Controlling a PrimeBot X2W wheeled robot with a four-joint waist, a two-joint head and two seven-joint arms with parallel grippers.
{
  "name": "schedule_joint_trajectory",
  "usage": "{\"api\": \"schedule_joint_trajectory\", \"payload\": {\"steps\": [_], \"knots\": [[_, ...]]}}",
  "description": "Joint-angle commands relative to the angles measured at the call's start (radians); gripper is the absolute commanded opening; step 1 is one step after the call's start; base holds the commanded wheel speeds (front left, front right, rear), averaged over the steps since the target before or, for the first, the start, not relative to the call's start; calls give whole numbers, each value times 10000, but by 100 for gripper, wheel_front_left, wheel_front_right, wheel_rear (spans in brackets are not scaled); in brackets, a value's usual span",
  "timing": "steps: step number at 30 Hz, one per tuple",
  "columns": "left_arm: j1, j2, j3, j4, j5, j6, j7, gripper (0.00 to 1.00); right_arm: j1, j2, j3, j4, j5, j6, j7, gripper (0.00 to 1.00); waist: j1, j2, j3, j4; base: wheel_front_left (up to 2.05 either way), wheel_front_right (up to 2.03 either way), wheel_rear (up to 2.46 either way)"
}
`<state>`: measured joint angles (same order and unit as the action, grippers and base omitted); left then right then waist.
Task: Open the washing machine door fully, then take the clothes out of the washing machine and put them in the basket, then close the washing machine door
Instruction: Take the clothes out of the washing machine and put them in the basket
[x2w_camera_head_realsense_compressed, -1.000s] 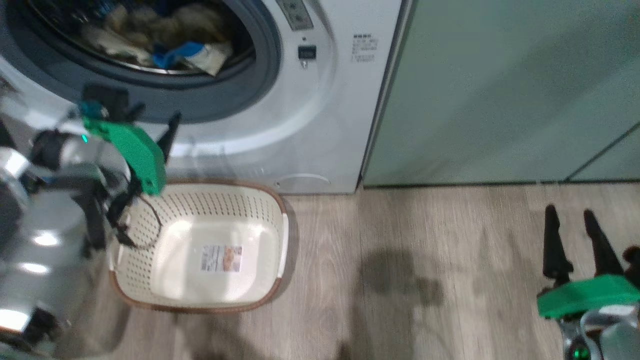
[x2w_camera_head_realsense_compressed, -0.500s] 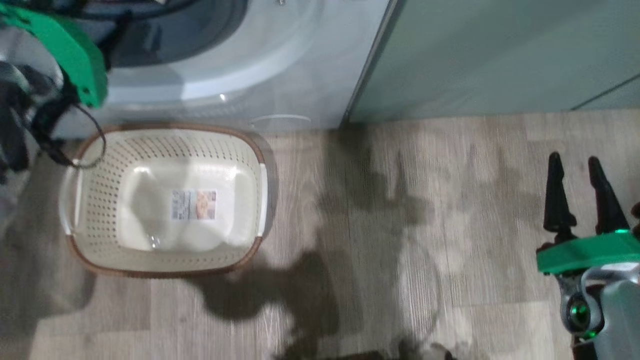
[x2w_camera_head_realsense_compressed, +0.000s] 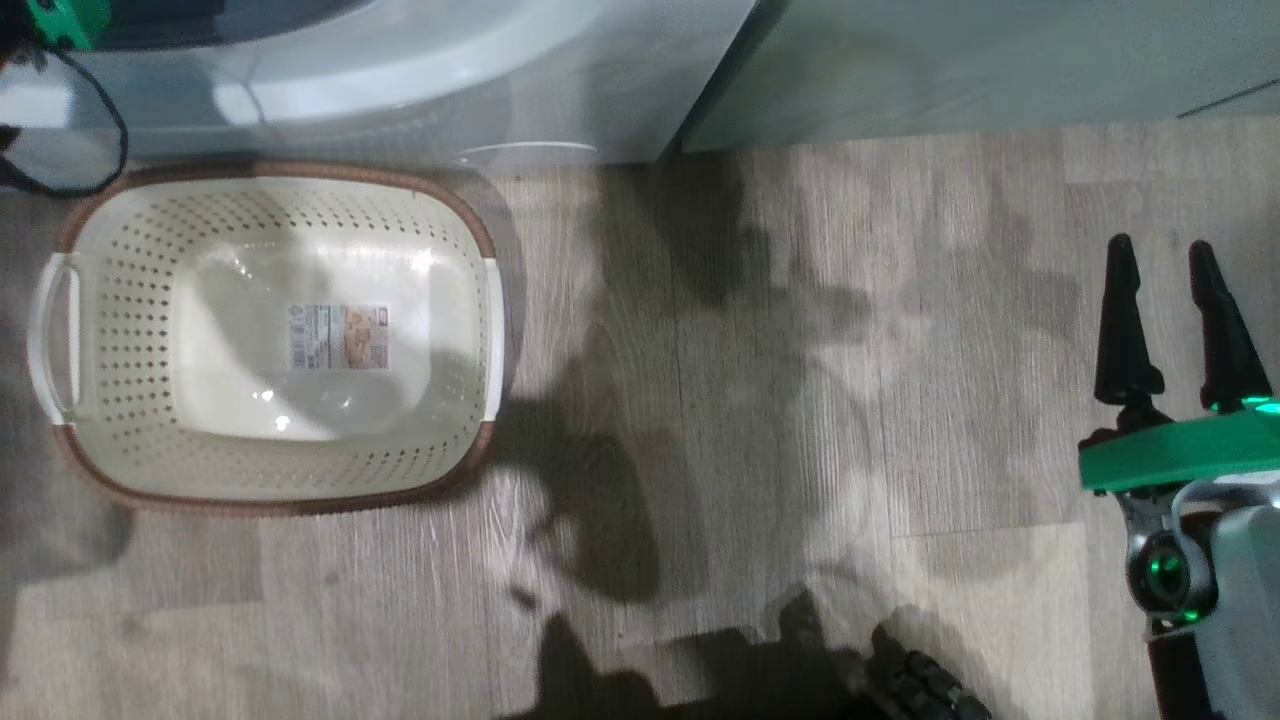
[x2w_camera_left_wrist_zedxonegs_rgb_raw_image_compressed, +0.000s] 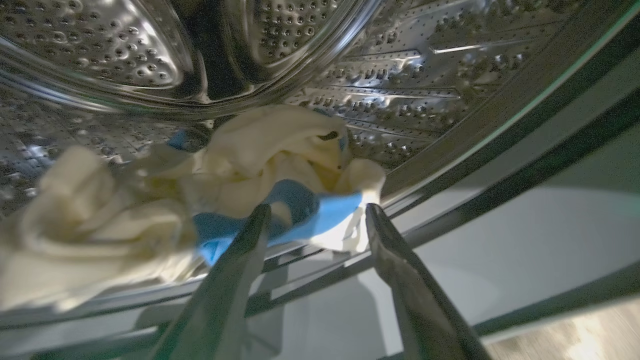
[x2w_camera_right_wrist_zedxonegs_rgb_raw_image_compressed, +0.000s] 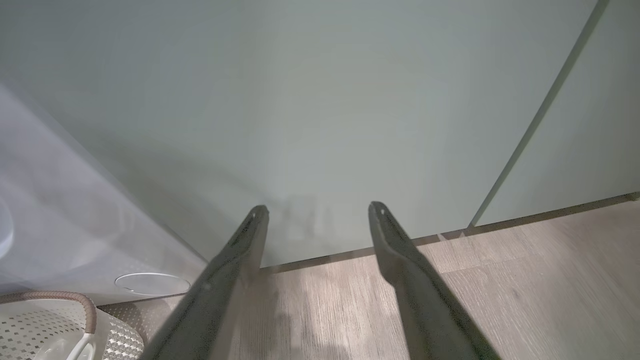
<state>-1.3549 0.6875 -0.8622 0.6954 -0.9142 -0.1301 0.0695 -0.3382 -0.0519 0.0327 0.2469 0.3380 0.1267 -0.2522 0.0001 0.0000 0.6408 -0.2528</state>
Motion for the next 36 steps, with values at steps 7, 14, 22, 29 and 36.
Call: {"api": "schedule_joint_trajectory", "payload": {"steps": [7,14,22,29,36], "knots": [[-1405,703,-558,-129,-445,-5,47,100,-186,14,170,-363,128,40,-95,100,-1,0,446,-54,0,0,0],[-1911,716,-1509,-56,-1280,-5,497,100,-302,15,247,-357,138,40,-95,100,-1,0,673,-84,0,0,0],[-2540,677,-2295,587,-1631,-6,498,100,-416,16,304,-357,113,40,-95,100,-1,0,894,-116,0,0,0],[-2813,516,-3040,861,-1953,-6,676,100,-459,16,293,-404,113,40,-95,100,-1,0,1062,-147,0,0,0],[-2937,467,-3522,943,-2264,-6,618,67,-486,16,289,-374,119,40,-95,100,-1,0,1100,-112,0,0,0]]}}
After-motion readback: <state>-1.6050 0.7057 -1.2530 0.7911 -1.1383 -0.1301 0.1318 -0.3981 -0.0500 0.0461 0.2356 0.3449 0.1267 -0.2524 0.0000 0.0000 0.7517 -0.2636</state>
